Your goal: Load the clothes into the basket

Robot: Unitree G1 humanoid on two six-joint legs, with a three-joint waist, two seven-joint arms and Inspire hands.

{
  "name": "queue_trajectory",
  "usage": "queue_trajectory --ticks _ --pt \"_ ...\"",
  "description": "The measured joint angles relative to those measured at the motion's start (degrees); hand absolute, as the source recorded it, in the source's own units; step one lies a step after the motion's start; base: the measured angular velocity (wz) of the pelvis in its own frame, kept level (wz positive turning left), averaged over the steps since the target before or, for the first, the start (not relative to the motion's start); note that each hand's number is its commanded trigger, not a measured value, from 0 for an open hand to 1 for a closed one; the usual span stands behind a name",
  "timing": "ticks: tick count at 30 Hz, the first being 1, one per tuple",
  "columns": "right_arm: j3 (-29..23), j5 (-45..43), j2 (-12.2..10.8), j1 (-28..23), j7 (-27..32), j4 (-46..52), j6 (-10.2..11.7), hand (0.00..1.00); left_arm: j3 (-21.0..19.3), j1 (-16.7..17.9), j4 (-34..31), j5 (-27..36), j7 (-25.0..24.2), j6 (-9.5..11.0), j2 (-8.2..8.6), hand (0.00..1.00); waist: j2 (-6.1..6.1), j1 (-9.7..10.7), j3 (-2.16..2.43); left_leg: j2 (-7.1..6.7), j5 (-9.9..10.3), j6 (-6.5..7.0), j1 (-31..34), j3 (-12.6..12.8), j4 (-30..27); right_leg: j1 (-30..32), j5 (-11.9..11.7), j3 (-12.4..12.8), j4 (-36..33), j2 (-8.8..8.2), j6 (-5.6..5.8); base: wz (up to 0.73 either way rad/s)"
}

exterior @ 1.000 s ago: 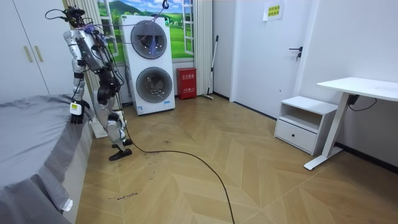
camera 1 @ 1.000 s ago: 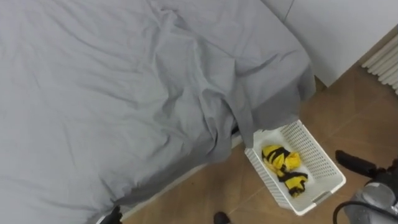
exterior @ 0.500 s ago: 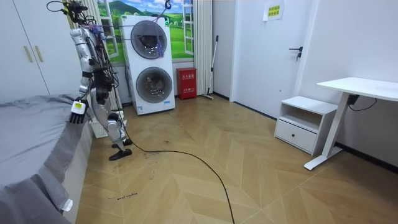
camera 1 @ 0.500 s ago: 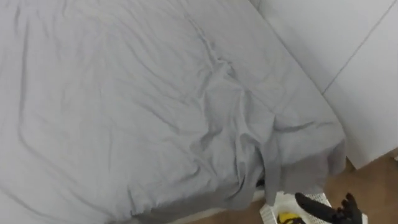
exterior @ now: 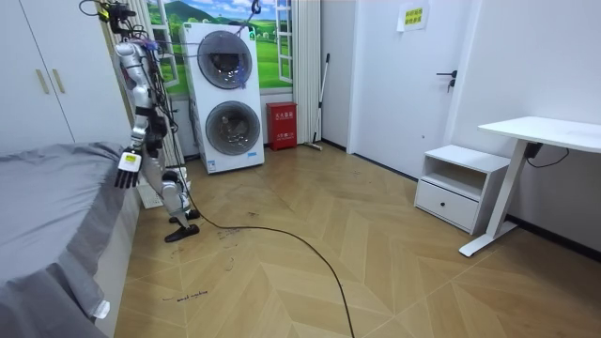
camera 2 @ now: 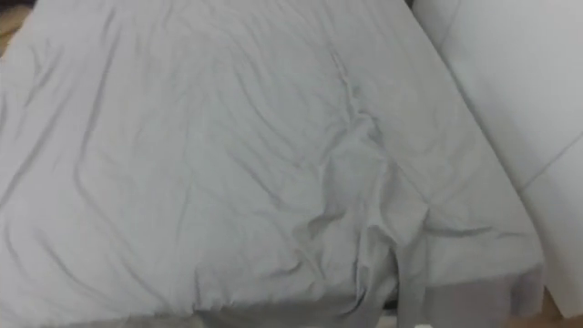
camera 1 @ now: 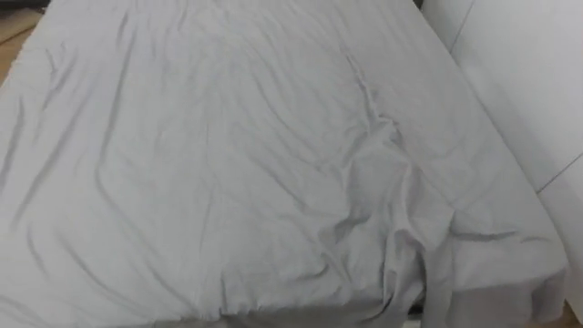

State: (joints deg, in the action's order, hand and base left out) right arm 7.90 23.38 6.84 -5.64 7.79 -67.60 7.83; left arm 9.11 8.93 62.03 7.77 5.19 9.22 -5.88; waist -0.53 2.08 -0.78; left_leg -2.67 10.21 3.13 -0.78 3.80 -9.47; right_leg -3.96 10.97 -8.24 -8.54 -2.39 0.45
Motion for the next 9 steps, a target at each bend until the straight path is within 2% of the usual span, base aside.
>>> queue_trajectory --ticks 9 --pt "1.7 -3.7 -0.7 1.1 -2.4 -3.4 -2.4 0.00 -3.2 -0.4 0.8 -4.3 1.8 -0.1 0.73 0.00 -0.51 -2.4 -0.02 -0.14 0.0 0.12 -0.7 -0.8 0.0 -1.2 0.1 -1.4 0.3 -0.34 0.16 0.05"
